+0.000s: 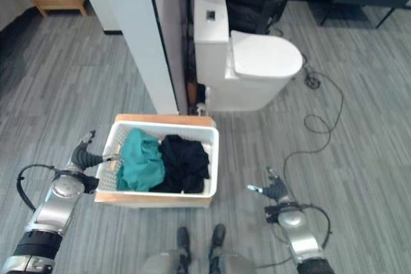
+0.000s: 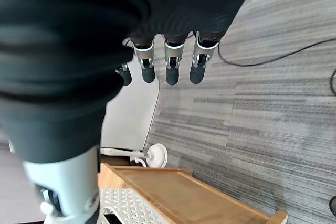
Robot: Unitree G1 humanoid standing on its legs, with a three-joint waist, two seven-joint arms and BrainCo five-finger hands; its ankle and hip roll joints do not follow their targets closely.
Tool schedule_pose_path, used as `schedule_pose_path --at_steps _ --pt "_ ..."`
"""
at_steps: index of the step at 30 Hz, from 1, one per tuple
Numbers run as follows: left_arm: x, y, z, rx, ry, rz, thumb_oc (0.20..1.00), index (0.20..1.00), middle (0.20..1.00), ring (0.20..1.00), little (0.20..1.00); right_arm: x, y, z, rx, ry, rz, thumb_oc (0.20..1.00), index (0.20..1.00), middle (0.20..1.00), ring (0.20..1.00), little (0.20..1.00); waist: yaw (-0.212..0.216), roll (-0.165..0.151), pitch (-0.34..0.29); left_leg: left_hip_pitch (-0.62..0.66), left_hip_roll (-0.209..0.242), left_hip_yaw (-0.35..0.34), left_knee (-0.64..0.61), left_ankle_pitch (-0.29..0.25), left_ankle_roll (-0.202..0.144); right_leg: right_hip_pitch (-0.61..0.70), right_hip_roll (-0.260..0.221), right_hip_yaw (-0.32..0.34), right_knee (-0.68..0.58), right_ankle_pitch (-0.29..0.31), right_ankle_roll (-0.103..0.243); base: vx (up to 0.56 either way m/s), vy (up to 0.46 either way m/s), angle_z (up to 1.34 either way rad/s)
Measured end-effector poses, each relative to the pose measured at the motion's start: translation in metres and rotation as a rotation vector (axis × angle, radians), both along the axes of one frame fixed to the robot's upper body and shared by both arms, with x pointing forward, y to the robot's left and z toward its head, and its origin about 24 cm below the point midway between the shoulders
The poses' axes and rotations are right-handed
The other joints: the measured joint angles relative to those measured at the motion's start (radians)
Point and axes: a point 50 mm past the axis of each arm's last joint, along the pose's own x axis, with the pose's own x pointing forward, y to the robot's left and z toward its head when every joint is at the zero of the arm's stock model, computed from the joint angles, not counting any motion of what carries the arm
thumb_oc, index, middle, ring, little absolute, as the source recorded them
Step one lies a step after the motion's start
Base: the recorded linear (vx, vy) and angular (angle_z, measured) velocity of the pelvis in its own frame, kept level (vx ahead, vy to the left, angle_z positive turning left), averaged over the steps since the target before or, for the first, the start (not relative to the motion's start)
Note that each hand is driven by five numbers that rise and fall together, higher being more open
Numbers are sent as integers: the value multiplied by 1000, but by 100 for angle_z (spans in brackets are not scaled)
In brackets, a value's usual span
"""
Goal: Grab the laundry basket,head to the washer,open it,put in the laundry and shut it.
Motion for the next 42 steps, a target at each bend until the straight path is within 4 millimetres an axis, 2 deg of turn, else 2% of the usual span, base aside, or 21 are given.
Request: schedule_pose_path --at_steps 3,4,7,9,12,17,22,23,26,28,34,42 --pt "12 3 4 -29 13 30 1000 1000 1000 1000 1000 12 13 5 43 -15 33 1000 1000 1000 1000 1000 8 7 33 -5 -2 -3 -2 0 0 -1 0 0 -7 9 -8 -16 13 1" --pt "24 5 10 22 58 9 1000 1000 1000 1000 1000 20 20 6 40 -6 60 1000 1000 1000 1000 1000 11 8 44 -8 -2 -6 -2 0 0 -4 0 -2 -7 11 -10 -61 16 3" --pt "52 13 54 93 -4 13 1000 1000 1000 1000 1000 38 43 20 57 -44 149 1000 1000 1000 1000 1000 17 3 82 -34 -2 -11 3 1 -1 -26 0 -8 -6 15 -12 -38 13 4" --pt "59 13 69 120 -32 8 1000 1000 1000 1000 1000 42 50 25 60 -59 184 1000 1000 1000 1000 1000 17 2 102 -34 -2 -14 4 1 -1 -26 -1 -10 -5 15 -13 -2 18 4" --pt "63 11 72 148 -20 -5 1000 1000 1000 1000 1000 41 50 25 61 -58 184 1000 1000 1000 1000 1000 16 0 109 -46 -5 -25 1 0 -1 -35 -1 -11 -5 15 -12 -8 12 7" --pt "67 8 64 180 74 -22 1000 1000 1000 1000 1000 52 57 38 56 -101 203 1000 1000 1000 1000 1000 19 -14 168 -54 -6 -34 4 1 -1 -40 -1 -11 -4 17 -15 -46 16 4" --pt "78 9 79 197 54 4 1000 1000 1000 1000 1000 63 66 54 48 -158 221 1000 1000 1000 1000 1000 22 -33 199 -85 -5 -42 23 1 -1 -60 -2 -15 -2 20 -19 -25 -2 4" --pt "82 8 88 215 29 13 1000 1000 1000 1000 1000 65 67 57 54 -171 220 1000 1000 1000 1000 1000 22 -40 212 -89 -5 -47 25 1 -1 -60 -2 -16 -2 20 -19 -21 -4 12" --pt "87 7 103 257 -16 21 1000 1000 1000 1000 1000 66 67 60 72 -183 207 1000 1000 1000 1000 1000 26 -56 231 -101 -4 -56 35 0 -2 -65 -1 -18 -2 20 -19 -9 -2 8" --pt "86 7 103 263 -20 29 1000 1000 1000 1000 1000 65 67 60 81 -181 204 1000 1000 1000 1000 1000 26 -64 240 -103 -4 -56 36 0 -2 -65 -2 -19 -1 21 -20 0 0 0" --pt "86 8 104 278 -26 36 1000 1000 1000 1000 1000 66 68 60 88 -182 206 1000 1000 1000 1000 1000 28 -73 245 -117 -4 -62 40 0 -2 -76 -2 -27 -2 23 -22 -3 3 2" --pt "88 3 102 369 -6 19 1000 1000 1000 1000 1000 77 86 80 96 -244 250 1000 1000 1000 1000 1000 30 -83 249 -142 -3 -62 57 0 -1 -94 -2 -28 -1 29 -26 -2 4 0"
